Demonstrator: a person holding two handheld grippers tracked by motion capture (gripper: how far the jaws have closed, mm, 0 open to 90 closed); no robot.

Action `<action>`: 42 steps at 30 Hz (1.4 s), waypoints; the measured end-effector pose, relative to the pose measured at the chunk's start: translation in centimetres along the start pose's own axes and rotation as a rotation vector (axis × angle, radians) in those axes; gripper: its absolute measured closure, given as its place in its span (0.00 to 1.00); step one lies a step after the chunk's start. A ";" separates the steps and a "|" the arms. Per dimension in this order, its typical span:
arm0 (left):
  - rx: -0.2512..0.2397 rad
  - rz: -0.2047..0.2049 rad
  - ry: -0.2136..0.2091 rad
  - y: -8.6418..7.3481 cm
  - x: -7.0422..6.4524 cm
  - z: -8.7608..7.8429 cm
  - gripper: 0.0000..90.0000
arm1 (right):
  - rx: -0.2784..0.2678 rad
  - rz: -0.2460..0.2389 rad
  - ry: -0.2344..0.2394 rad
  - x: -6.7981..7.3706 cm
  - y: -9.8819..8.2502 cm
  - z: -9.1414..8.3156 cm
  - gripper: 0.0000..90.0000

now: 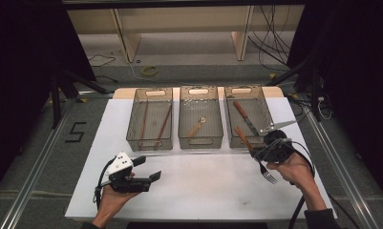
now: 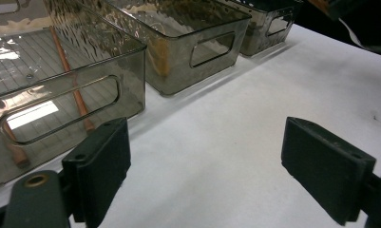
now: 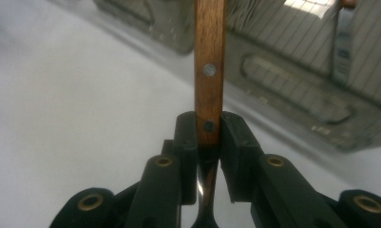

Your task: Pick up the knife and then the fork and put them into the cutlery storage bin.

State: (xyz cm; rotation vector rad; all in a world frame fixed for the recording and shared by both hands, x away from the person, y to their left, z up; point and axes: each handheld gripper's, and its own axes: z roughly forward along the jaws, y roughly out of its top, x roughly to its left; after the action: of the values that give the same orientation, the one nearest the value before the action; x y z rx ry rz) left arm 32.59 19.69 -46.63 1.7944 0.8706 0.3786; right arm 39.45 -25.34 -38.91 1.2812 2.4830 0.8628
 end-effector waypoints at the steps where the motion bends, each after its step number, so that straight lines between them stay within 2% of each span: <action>1: -0.003 -0.001 0.000 0.0 0.0 0.0 0.18 | -0.005 0.002 -0.002 -0.2 0.4 -0.1 0.87; 25: -0.002 -0.005 0.002 0.0 0.1 0.0 0.18 | -0.073 0.038 -0.103 -4.1 7.5 0.0 0.87; 32: -0.003 -0.005 -0.001 0.0 0.1 -0.1 0.18 | -0.074 0.044 -0.132 -5.0 9.6 0.5 0.87; 42: -0.003 -0.005 -0.002 0.0 0.2 -0.1 0.18 | -0.084 0.052 -0.137 -5.4 11.2 1.1 0.87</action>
State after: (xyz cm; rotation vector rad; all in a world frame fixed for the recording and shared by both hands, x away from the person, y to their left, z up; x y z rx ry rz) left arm 32.65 19.85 -46.61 1.7889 0.8730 0.3746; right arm 50.64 -24.19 -33.58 1.3344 2.2938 0.8517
